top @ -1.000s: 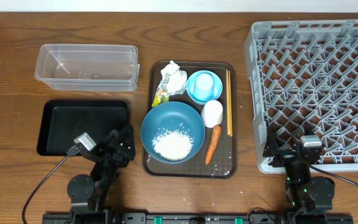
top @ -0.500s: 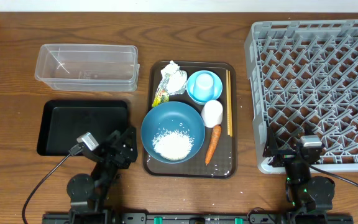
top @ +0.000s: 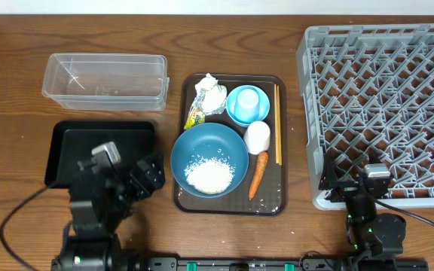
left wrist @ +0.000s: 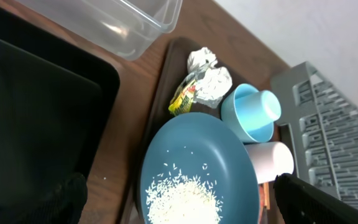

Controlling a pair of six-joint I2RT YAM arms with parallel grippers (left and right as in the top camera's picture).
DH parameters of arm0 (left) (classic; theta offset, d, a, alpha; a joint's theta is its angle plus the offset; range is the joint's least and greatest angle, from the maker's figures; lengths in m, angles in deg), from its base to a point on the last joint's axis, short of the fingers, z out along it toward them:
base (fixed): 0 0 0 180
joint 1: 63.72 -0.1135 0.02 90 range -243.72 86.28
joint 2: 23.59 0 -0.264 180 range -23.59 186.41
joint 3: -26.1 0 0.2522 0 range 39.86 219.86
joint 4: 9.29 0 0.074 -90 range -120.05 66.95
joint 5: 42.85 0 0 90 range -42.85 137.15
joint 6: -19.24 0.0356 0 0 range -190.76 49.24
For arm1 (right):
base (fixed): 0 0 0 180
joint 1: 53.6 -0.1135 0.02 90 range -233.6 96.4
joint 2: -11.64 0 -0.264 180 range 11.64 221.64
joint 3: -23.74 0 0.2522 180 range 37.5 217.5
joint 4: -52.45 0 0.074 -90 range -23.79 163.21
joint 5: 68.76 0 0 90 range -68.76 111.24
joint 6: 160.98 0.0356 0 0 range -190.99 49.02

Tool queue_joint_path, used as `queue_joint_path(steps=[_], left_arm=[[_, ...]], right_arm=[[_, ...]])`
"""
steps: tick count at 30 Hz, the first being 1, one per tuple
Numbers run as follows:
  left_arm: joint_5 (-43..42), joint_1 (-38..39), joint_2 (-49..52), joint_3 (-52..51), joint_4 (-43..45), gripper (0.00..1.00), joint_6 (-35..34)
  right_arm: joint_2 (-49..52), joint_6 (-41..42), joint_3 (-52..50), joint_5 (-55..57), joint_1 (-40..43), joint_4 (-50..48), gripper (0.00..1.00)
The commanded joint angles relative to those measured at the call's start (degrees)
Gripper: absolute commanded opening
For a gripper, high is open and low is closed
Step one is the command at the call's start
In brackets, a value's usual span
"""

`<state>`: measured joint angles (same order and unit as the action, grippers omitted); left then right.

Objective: Sort waste into correct bins and load items into the dishwasher rack
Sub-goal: 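Move the left gripper over the teal bowl of rice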

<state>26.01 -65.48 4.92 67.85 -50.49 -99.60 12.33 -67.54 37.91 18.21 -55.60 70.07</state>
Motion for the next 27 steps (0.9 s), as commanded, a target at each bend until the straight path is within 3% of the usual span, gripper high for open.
queue_joint_path(steps=[1, 5, 10, 13, 16, 22, 27], left_arm=[[-5.29, 0.17, 4.79, 1.68, 1.07, 0.98, 2.32], [-15.54, 0.24, 6.8, 1.68, 6.05, 0.98, 3.39], [-17.05, 0.24, 6.97, 3.23, 5.53, 0.98, 3.34], [-12.66, 0.24, 6.97, 5.66, 2.08, 0.98, 3.39], [-1.16, 0.24, 7.04, 8.46, -4.57, 0.98, 3.78], [13.62, 0.22, 7.3, 8.74, -9.66, 0.98, 3.72], [14.51, 0.17, 7.3, 8.74, -9.99, 0.98, 2.62]], right_arm=[[-0.13, 0.57, -0.09, -0.02, -0.15, 0.22, 0.99], [-0.13, 0.57, -0.09, -0.02, -0.15, 0.22, 0.99], [-0.13, 0.57, -0.09, -0.02, -0.15, 0.22, 0.99], [-0.13, 0.57, -0.09, -0.02, -0.15, 0.22, 0.99], [-0.13, 0.57, -0.09, -0.02, -0.15, 0.22, 0.99], [-0.13, 0.57, -0.09, -0.02, -0.15, 0.22, 0.99], [-0.13, 0.57, -0.09, -0.02, -0.15, 0.22, 0.99]])
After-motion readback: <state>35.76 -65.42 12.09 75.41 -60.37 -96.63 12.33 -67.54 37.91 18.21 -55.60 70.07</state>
